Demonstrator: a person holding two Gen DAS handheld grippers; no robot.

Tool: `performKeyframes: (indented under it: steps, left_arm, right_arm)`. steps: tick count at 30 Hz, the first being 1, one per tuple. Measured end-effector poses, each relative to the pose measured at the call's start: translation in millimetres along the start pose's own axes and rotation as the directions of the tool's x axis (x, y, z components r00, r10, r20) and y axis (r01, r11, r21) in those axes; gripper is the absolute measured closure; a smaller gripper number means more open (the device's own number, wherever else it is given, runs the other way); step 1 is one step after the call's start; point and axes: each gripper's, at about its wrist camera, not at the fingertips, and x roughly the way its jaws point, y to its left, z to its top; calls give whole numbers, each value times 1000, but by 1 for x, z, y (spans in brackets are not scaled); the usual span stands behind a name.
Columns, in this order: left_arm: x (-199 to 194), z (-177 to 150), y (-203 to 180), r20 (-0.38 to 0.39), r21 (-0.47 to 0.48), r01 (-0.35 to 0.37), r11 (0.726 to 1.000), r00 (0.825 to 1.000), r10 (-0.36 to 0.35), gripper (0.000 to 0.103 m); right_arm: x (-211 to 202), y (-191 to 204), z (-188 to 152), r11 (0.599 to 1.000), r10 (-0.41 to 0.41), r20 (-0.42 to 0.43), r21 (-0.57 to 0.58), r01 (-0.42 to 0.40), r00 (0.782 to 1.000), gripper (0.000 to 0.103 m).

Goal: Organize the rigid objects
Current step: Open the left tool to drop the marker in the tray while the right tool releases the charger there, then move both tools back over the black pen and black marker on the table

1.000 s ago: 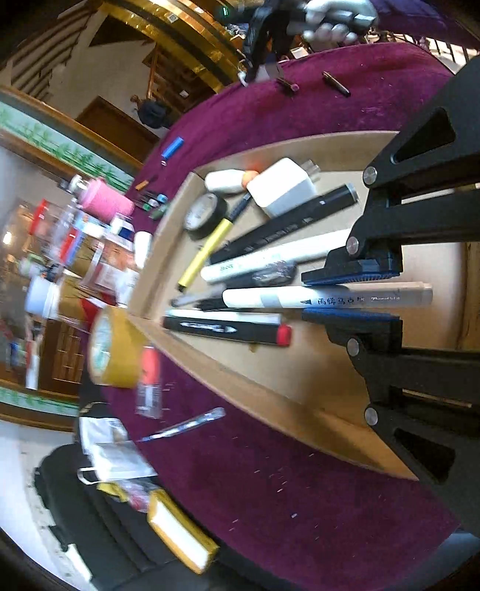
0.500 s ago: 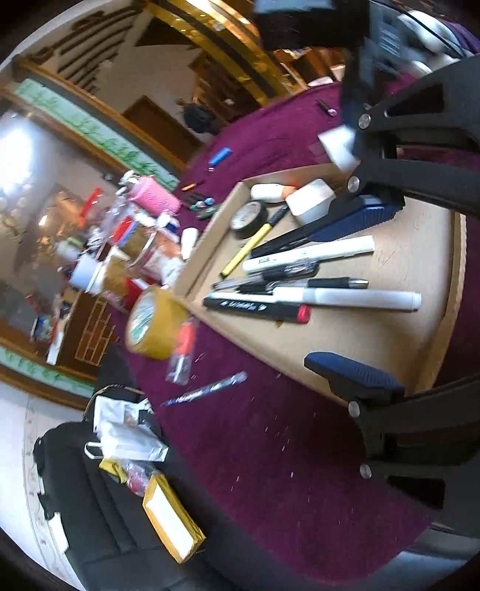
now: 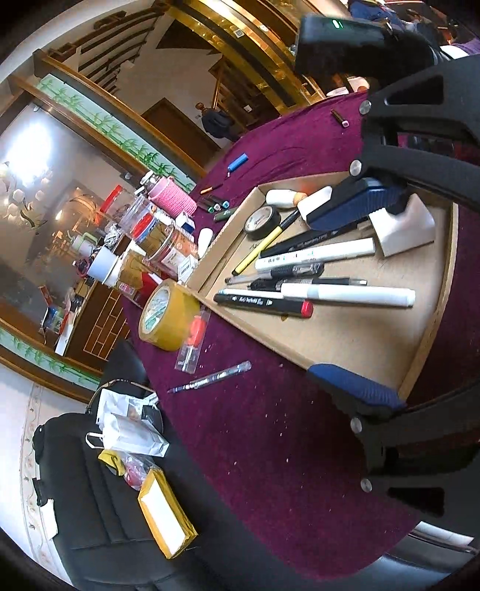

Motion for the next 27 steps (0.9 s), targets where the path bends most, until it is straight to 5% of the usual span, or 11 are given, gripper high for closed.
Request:
performKeyframes:
  steps: [8, 14, 20, 27]
  left_arm:
    - [-1, -4, -35, -3, 94, 16, 995, 1000, -16, 24]
    - [12, -16, -76, -23, 210, -10, 978, 1000, 15, 24]
    - [21, -36, -138, 31, 398, -130, 908, 991, 128, 24]
    - [28, -63, -199, 89, 558, -214, 802, 976, 199, 23]
  right_arm:
    - [-71, -92, -40, 978, -87, 149, 201, 56, 985, 30]
    - [-136, -195, -109, 869, -260, 191, 475, 143, 946, 31]
    - [-173, -235, -163, 777, -347, 231, 613, 141, 909, 30]
    - [-168, -214, -166, 809, -369, 235, 557, 186, 899, 30]
